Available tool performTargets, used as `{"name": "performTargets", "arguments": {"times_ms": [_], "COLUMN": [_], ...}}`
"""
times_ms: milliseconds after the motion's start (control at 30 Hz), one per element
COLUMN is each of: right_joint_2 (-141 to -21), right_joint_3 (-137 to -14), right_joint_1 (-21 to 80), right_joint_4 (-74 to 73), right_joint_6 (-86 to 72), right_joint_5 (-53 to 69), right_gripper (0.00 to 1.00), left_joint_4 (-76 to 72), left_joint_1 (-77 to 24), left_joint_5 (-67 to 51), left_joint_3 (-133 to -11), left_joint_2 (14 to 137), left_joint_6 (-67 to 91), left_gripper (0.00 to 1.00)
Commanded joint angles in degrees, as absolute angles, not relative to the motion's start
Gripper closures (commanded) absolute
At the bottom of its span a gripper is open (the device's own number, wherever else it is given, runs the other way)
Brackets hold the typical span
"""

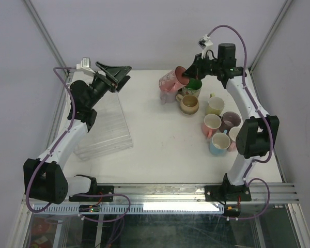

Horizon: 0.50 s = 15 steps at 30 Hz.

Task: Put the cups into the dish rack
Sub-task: Pick up the cup at the center of the board.

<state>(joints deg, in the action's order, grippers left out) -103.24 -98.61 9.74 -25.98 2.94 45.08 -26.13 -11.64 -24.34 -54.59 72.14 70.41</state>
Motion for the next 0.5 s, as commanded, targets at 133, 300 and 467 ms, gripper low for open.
{"name": "performTargets", "arguments": {"times_ms": [133,300,467], "right_joint_2": [-95.38,-95.27,-95.74], "right_joint_3": [-99.06,-99.46,-99.24], "right_joint_1": [5.21,2.85,1.76], "right_joint_4": [5.23,17.25,28.81], "right_joint_6": [-21.35,-31.12,-33.29], "right_joint_5": [52.07,51.71,51.75], "right_gripper": [1.0,1.0,1.0], "left_joint_4": [-40.25,-45.47,-50.57], "left_joint_1": [-14.82,-18.15,-21.78], "left_joint_5": [-26.45,-25.51,-23.41], "left_joint_3": [-57.69,-58.67,-60.27], "left_joint_2": [75.03,78.15,81.17], "left_joint_6": [81.57,86.09,90.59], "left_gripper": [0.08,0.08,0.07]}}
